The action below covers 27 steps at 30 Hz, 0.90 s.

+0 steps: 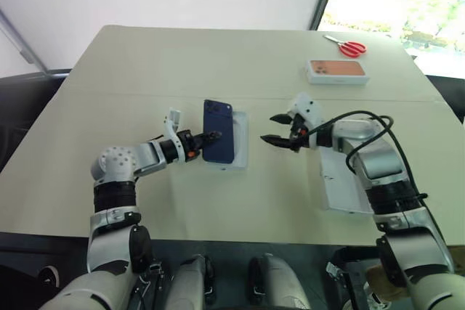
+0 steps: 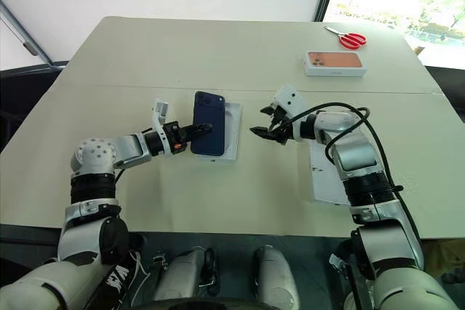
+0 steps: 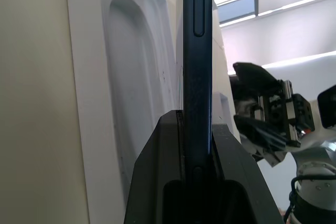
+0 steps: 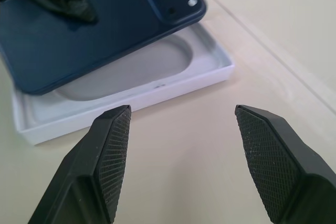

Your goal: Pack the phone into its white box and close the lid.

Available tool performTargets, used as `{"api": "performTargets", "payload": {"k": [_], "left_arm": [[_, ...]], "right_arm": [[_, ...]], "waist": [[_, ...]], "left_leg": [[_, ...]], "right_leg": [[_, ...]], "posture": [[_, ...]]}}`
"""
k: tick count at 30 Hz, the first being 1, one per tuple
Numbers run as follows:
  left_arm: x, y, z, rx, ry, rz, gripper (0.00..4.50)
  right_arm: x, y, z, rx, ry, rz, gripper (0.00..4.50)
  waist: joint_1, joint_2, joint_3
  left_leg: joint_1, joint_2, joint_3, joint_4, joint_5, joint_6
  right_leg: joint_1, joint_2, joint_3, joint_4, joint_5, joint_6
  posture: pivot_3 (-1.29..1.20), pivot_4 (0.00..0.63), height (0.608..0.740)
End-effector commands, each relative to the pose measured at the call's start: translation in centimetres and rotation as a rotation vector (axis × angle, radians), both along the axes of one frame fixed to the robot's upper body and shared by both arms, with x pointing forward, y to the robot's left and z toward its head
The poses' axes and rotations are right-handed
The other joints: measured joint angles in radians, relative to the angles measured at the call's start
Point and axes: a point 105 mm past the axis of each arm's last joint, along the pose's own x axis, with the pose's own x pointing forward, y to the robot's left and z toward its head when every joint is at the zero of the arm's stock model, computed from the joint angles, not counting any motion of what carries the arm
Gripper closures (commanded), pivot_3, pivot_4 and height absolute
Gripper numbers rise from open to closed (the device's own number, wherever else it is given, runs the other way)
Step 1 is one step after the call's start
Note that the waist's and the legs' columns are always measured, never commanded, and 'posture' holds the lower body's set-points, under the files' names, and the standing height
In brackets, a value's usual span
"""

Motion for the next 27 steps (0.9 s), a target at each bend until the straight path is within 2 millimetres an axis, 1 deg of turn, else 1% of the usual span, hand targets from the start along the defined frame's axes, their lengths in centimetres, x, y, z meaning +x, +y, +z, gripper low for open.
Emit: {"api": "performTargets", "payload": {"k": [1, 4, 7, 9, 11, 15, 17, 18, 19, 21, 22, 24, 27], "left_arm": [[0.4, -0.6, 0.9, 0.004, -0.032, -0.017, 4.50], [0.6, -0.7, 1.0, 0.014, -0.045, -0.021, 4.50], [0.9, -0.9, 1.3, 0.007, -0.049, -0.025, 4.50], [0.9, -1.2, 1.3, 0.001, -0.048, -0.033, 4.50], [1.0, -1.6, 0.9, 0.001, -0.018, -0.039, 4.50], [1.0, -2.1, 0.7, 0.007, -0.006, -0.052, 4.50], [0.9, -2.1, 0.7, 0.003, 0.000, -0.059, 3.49], [0.8, -2.2, 0.7, -0.006, 0.009, -0.065, 3.14], [0.8, -2.2, 0.7, -0.003, 0.013, -0.066, 2.67], [0.9, -2.0, 0.2, 0.064, 0.008, -0.062, 1.71], [0.9, -2.0, 0.1, 0.081, 0.002, -0.062, 1.15], [0.8, -1.9, 0.3, 0.075, -0.002, -0.066, 0.23], [0.5, -1.6, 0.5, 0.130, -0.017, -0.093, 0.23]], "right_arm": [[-0.6, 0.6, 2.1, 0.065, -0.109, 0.067, 1.20], [-1.5, 0.6, 2.0, 0.077, -0.129, 0.130, 1.20], [-2.0, 0.3, 1.8, 0.029, -0.171, 0.167, 1.20], [-2.0, 0.1, 1.7, 0.016, -0.182, 0.173, 1.20], [-1.8, -0.1, 1.5, -0.009, -0.184, 0.168, 1.20], [-1.6, 0.3, 1.5, 0.001, -0.182, 0.167, 1.20], [-1.5, 0.4, 1.4, -0.002, -0.184, 0.169, 1.13], [-1.5, 0.5, 1.3, -0.001, -0.183, 0.169, 1.13], [-1.5, 0.5, 1.2, -0.008, -0.182, 0.169, 1.13], [-1.5, 0.6, 1.0, -0.005, -0.175, 0.166, 1.13], [-1.4, 0.6, 1.0, -0.006, -0.175, 0.166, 1.13], [-1.4, 0.6, 1.0, -0.011, -0.177, 0.166, 1.13], [-1.3, 0.8, 0.9, -0.013, -0.177, 0.166, 1.13]], "waist": [[-0.001, 0.000, 0.000], [0.000, 0.000, 0.000], [0.001, 0.000, 0.000], [0.001, 0.000, 0.000], [0.001, 0.000, 0.000], [0.002, 0.000, 0.000], [0.001, 0.000, 0.000], [0.001, 0.000, 0.000], [0.001, 0.000, 0.000], [0.001, 0.000, 0.000], [0.001, 0.000, 0.000], [0.001, 0.000, 0.000], [-0.004, 0.000, 0.000]], "left_leg": [[0.000, 0.000, 0.000, 0.000, 0.000, 0.000], [0.000, 0.000, 0.000, 0.000, 0.000, 0.000], [0.000, 0.000, 0.000, 0.001, 0.000, 0.001], [0.000, 0.000, 0.000, 0.001, 0.000, 0.001], [0.000, 0.000, 0.000, 0.001, 0.000, 0.001], [0.000, 0.000, 0.000, 0.002, 0.000, 0.001], [0.000, 0.000, 0.000, 0.002, 0.001, 0.001], [0.000, 0.000, 0.000, 0.002, 0.001, 0.001], [0.000, 0.000, 0.000, 0.002, 0.001, 0.001], [0.000, 0.001, 0.000, 0.002, 0.001, 0.001], [0.001, 0.001, 0.000, 0.002, 0.001, 0.001], [0.002, 0.001, 0.000, 0.002, 0.001, 0.001], [0.003, 0.001, 0.000, 0.002, 0.001, 0.001]], "right_leg": [[0.000, 0.000, 0.000, 0.000, 0.000, 0.000], [0.000, 0.001, -0.001, 0.000, 0.000, 0.000], [0.001, 0.001, -0.001, 0.000, 0.000, 0.000], [0.001, 0.001, -0.001, 0.000, 0.000, 0.001], [0.001, 0.002, -0.001, 0.000, 0.000, 0.001], [0.001, 0.002, -0.001, 0.000, 0.000, 0.001], [0.002, 0.002, -0.001, 0.000, 0.000, 0.001], [0.002, 0.002, -0.001, 0.000, 0.000, 0.001], [0.002, 0.002, -0.001, 0.000, 0.000, 0.001], [0.002, 0.002, -0.001, 0.000, 0.000, 0.001], [0.003, 0.002, -0.001, 0.000, 0.000, 0.001], [0.004, 0.002, -0.001, 0.000, 0.000, 0.002], [0.004, 0.003, -0.001, 0.001, 0.000, 0.002]], "posture": [[0.00, 0.150, 0.740], [0.00, 0.150, 0.740], [0.00, 0.150, 0.740], [0.00, 0.150, 0.740], [0.00, 0.150, 0.740], [0.00, 0.150, 0.740], [0.00, 0.150, 0.740], [0.00, 0.150, 0.740], [0.00, 0.150, 0.740], [0.00, 0.150, 0.740], [0.00, 0.150, 0.740], [0.00, 0.150, 0.740], [0.00, 0.150, 0.740]]}}
